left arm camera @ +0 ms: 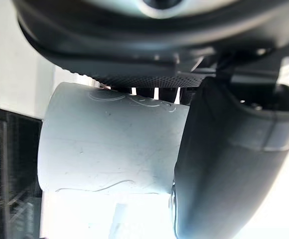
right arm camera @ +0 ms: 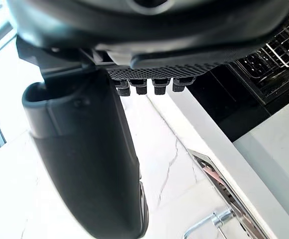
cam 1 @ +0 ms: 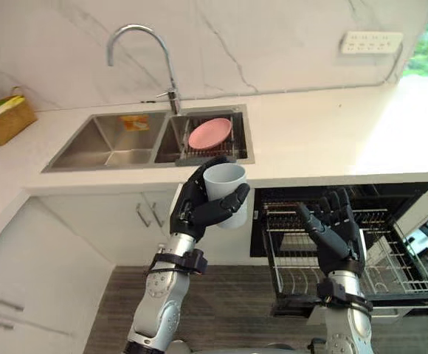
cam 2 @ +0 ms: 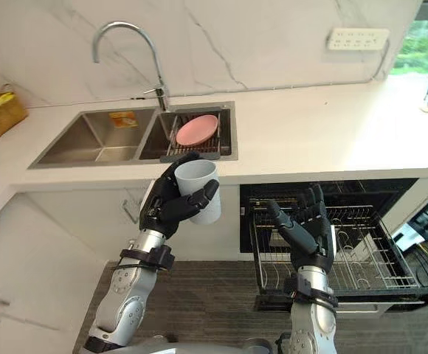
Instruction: Walk over to the sink, pick up the cup, carry it to the dishwasher, place the cup inside the dishwasher, then close the dishwasher door
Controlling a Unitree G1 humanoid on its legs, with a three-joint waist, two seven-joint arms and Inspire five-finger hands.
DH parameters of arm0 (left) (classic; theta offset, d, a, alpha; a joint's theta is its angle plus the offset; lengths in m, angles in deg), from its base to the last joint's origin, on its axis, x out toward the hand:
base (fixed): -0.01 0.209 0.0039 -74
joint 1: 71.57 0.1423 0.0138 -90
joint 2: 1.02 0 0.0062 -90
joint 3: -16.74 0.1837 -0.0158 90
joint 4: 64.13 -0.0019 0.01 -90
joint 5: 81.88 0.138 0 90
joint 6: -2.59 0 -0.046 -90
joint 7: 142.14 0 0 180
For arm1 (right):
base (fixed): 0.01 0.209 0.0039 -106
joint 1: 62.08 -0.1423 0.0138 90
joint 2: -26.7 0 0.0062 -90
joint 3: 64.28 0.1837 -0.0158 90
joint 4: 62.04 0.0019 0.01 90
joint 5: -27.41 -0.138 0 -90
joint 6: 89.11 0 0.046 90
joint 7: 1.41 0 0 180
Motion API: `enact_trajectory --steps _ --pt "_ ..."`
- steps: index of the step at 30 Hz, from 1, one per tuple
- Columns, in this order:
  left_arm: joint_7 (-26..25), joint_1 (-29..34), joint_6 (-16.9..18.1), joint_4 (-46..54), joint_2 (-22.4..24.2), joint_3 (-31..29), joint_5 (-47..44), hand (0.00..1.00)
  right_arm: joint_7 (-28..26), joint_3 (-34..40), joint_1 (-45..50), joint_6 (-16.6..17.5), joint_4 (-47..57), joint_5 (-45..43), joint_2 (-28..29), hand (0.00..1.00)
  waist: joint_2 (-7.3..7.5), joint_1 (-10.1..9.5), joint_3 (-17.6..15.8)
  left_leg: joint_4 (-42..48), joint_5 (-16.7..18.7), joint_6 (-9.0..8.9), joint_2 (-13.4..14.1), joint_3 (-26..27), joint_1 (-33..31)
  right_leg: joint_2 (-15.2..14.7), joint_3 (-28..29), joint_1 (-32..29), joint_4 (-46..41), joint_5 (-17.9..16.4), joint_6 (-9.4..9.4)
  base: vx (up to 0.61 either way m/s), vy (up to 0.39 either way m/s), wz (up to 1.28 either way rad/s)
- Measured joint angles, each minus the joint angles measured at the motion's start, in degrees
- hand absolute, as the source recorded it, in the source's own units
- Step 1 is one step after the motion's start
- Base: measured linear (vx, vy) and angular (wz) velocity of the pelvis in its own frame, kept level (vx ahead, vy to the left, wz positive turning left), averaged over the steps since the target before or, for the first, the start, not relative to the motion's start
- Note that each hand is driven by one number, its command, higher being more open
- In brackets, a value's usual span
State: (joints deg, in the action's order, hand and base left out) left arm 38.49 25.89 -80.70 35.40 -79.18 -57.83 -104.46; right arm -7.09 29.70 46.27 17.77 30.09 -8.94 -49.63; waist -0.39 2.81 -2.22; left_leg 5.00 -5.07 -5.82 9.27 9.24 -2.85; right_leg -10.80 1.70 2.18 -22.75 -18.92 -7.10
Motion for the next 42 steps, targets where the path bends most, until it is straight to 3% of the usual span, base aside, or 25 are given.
enact_trajectory --steps 1,3,9,12,14,15,17,19,21,24,26,27,28,29,30,31,32,33,36,37,38,39,41,42 --pt "0.0 0.3 0.0 -1.3 -1.0 -0.4 0.0 0.00 -0.5 0.0 0.5 0.0 -0.8 0.0 1.8 1.00 2.19 0.92 0.5 0.0 0.3 0.26 -1.8 0.7 0.2 -2.0 0.9 0.1 1.5 1.0 -0.82 0.32 0.306 -0.37" --pt "0.5 1.1 0.0 -1.8 -2.8 -0.6 -1.0 0.00 -1.0 0.0 0.2 0.0 -1.3 0.0 3.2 1.00 3.35 1.02 0.5 0.1 2.1 1.06 -2.9 1.8 1.5 -3.0 2.6 1.1 4.2 2.7 -1.76 0.15 0.205 -0.41" --pt "2.3 0.4 0.1 -2.7 -3.3 0.0 -1.0 0.00 -1.1 0.8 -3.3 -0.6 -6.0 -0.2 1.4 1.00 3.64 1.22 0.4 5.9 9.5 1.63 -4.5 5.3 3.3 -5.0 6.8 1.4 8.1 5.0 -2.04 0.02 0.116 -0.76" --pt "2.3 -0.2 0.0 -2.6 -2.8 0.0 -1.0 0.00 -0.6 0.9 -3.7 -1.7 -7.2 -0.1 0.7 1.00 2.09 1.38 0.2 8.0 13.4 3.49 -4.6 4.6 3.6 -3.9 3.7 -5.1 0.7 8.0 2.70 -0.04 0.141 -1.32" --pt "2.2 -2.1 -0.2 -2.6 -2.8 0.1 -1.0 0.00 0.0 0.9 -3.7 -1.7 -7.2 0.0 0.8 1.00 2.38 2.24 -1.6 7.5 13.9 4.26 -4.6 6.6 5.7 -4.6 -2.1 -12.3 -10.8 11.4 8.08 -0.04 0.155 -1.05" --pt "2.1 -2.7 -0.3 -2.5 -2.9 0.1 -1.0 0.00 0.4 0.8 -3.7 -1.8 -7.2 0.0 0.8 1.00 2.72 2.59 -2.4 6.7 14.0 4.35 -4.5 8.6 7.3 -5.5 -4.8 -14.3 -13.8 13.2 9.32 -0.05 0.181 -1.27" --pt "1.4 -2.6 -0.8 -1.6 -3.6 0.1 -0.6 0.00 0.3 0.4 -3.7 -2.2 -7.1 0.0 0.7 1.00 2.55 2.57 -2.9 4.1 14.0 4.50 -4.1 12.4 10.5 -7.1 -12.1 -15.0 -13.2 15.3 8.32 -0.03 0.117 -1.31" --pt "-0.3 -2.4 -1.0 1.7 -4.6 -0.7 -0.4 0.00 -1.0 -0.5 -3.9 -2.6 -6.8 0.0 0.7 1.00 2.53 2.44 -2.5 2.9 14.0 4.65 -3.6 16.4 10.3 -6.0 -20.6 -14.2 -4.6 15.6 7.16 0.05 0.075 -1.34" --pt "-0.6 -2.6 -0.9 2.8 -4.2 -1.8 -0.4 0.00 -1.7 -0.4 -3.8 -3.0 -5.1 0.0 0.4 1.00 2.16 2.49 -2.8 3.7 13.8 4.20 -3.4 18.2 9.1 -4.8 -23.5 -13.5 0.4 16.0 6.71 0.10 0.009 -0.93" --pt "-0.2 -3.1 -0.9 2.7 -3.3 -1.1 -0.4 0.00 -1.7 0.6 -3.8 -2.9 -4.0 0.0 -2.0 1.00 0.35 3.11 -4.0 6.4 15.5 3.17 -1.9 14.7 9.0 -3.0 -23.6 -11.4 2.7 16.1 6.19 0.05 -0.053 -0.26" --pt "0.0 -3.6 -0.6 2.6 -3.2 -0.2 -0.4 0.00 -1.7 0.9 -3.5 -2.5 -2.5 0.0 -3.0 1.00 -1.34 2.85 -4.4 10.6 19.2 3.44 0.5 14.2 8.0 -1.7 -24.3 -10.2 2.3 14.2 5.50 0.01 -0.058 0.04" --pt "0.1 -3.3 -0.6 2.0 -3.1 0.1 -0.4 0.00 -1.8 0.2 -2.8 -2.5 -1.1 0.0 -3.5 1.00 -2.60 2.68 -4.1 12.1 20.6 2.15 2.2 14.2 8.5 -0.1 -24.1 -9.8 -0.7 11.0 6.31 0.09 -0.125 0.09" --pt "0.2 -3.0 -0.6 1.5 -3.2 0.3 -0.4 0.00 -2.0 -0.7 -1.7 -2.1 0.6 -0.1 -3.3 1.00 -2.55 2.58 -3.2 18.4 21.0 0.49 3.8 13.8 7.5 2.1 -23.5 -7.5 -1.7 7.0 7.44 0.13 -0.190 0.24" --pt "0.6 -3.1 -0.2 0.6 -2.5 0.8 -0.4 0.00 -2.2 -0.8 -1.6 -1.6 1.4 -0.1 -3.4 1.00 -3.69 2.77 -4.2 31.9 20.6 1.40 8.0 13.3 2.5 2.7 -24.0 -6.2 -2.4 4.7 6.91 0.12 -0.162 0.22" --pt "0.7 -2.5 -0.2 0.2 -2.4 0.9 -0.3 0.00 -2.3 -0.9 -1.5 -1.6 1.5 -0.1 -3.5 1.00 -4.34 2.33 -4.4 38.3 18.6 2.68 9.7 12.5 0.1 3.2 -23.9 -5.3 -2.4 4.2 7.07 0.11 -0.161 0.03" --pt "0.7 -1.7 -0.2 -0.6 -2.4 1.5 0.2 0.00 -2.5 -0.9 -1.4 -1.6 1.5 -0.1 -3.5 1.00 -4.80 1.93 -4.7 45.4 14.3 3.06 11.5 10.7 -3.1 3.6 -23.5 -3.7 -2.0 3.8 7.49 0.16 -0.116 -0.26" --pt "0.8 -0.9 -0.2 -1.6 -2.5 2.5 0.3 0.00 -2.7 -0.6 -1.4 -1.6 1.5 -0.1 -3.6 1.00 -4.96 1.36 -4.7 49.7 14.2 1.33 12.1 9.7 -5.4 3.2 -22.7 -2.3 -1.8 3.2 7.82 0.20 -0.112 -0.33" --pt "1.0 -0.6 -0.2 -2.2 -2.6 3.3 0.3 0.00 -2.8 -0.4 -1.4 -1.6 1.5 -0.1 -3.6 1.00 -4.95 1.23 -4.7 49.1 14.5 1.63 11.6 10.0 -6.0 2.6 -22.2 -1.4 -1.4 3.0 7.76 0.23 -0.079 -0.40" --pt "1.3 -0.3 -0.2 -3.0 -1.8 4.3 0.3 0.00 -3.1 0.2 -1.6 -1.6 2.0 -0.3 -3.8 1.00 -4.37 1.39 -4.6 33.0 15.1 1.19 8.5 10.8 -5.5 1.1 -19.7 0.0 1.5 4.5 6.25 0.26 -0.044 -0.44" --pt "1.4 -0.3 -0.1 -2.9 -1.4 4.4 0.3 0.00 -3.2 0.4 -1.6 -1.6 2.7 -0.5 -4.4 1.00 -4.23 1.74 -4.5 20.4 14.1 -0.01 5.9 8.6 -3.8 0.1 -18.7 -0.3 2.2 4.8 5.77 0.23 0.004 -0.33" --pt "1.3 -0.3 0.0 -2.9 -1.3 4.4 0.3 0.00 -3.4 0.5 -1.6 -1.6 3.0 -0.6 -4.7 1.00 -4.25 1.99 -4.5 14.4 13.2 -0.96 4.8 7.1 -3.0 -0.3 -18.1 -0.4 2.3 4.9 5.61 0.28 0.045 -0.44" --pt "1.2 -0.3 0.0 -2.9 -1.3 4.4 0.3 0.00 -4.2 0.7 -1.7 -1.7 3.0 -0.7 -5.5 1.00 -4.27 2.17 -4.4 5.4 9.2 -2.63 3.6 4.7 -1.3 -0.8 -16.9 -0.4 2.7 5.1 5.11 0.28 0.109 -0.49" --pt "0.9 -0.4 0.1 -2.9 -1.5 4.4 0.3 0.00 -5.1 0.9 -1.7 -1.7 3.0 -1.3 -6.8 1.00 -4.58 2.16 -4.2 -1.2 1.2 -2.04 3.3 4.7 0.5 -0.9 -15.4 -0.3 3.2 5.4 3.46 0.36 0.218 -0.50" --pt "0.9 -0.3 0.1 -2.9 -1.4 4.4 0.3 0.00 -5.9 1.2 -2.0 -1.7 3.1 -2.3 -7.6 1.00 -5.47 2.35 -3.6 -2.7 -6.5 -0.89 3.2 5.4 0.9 -0.9 -14.9 0.1 3.8 5.0 1.46 0.36 0.322 -0.22"
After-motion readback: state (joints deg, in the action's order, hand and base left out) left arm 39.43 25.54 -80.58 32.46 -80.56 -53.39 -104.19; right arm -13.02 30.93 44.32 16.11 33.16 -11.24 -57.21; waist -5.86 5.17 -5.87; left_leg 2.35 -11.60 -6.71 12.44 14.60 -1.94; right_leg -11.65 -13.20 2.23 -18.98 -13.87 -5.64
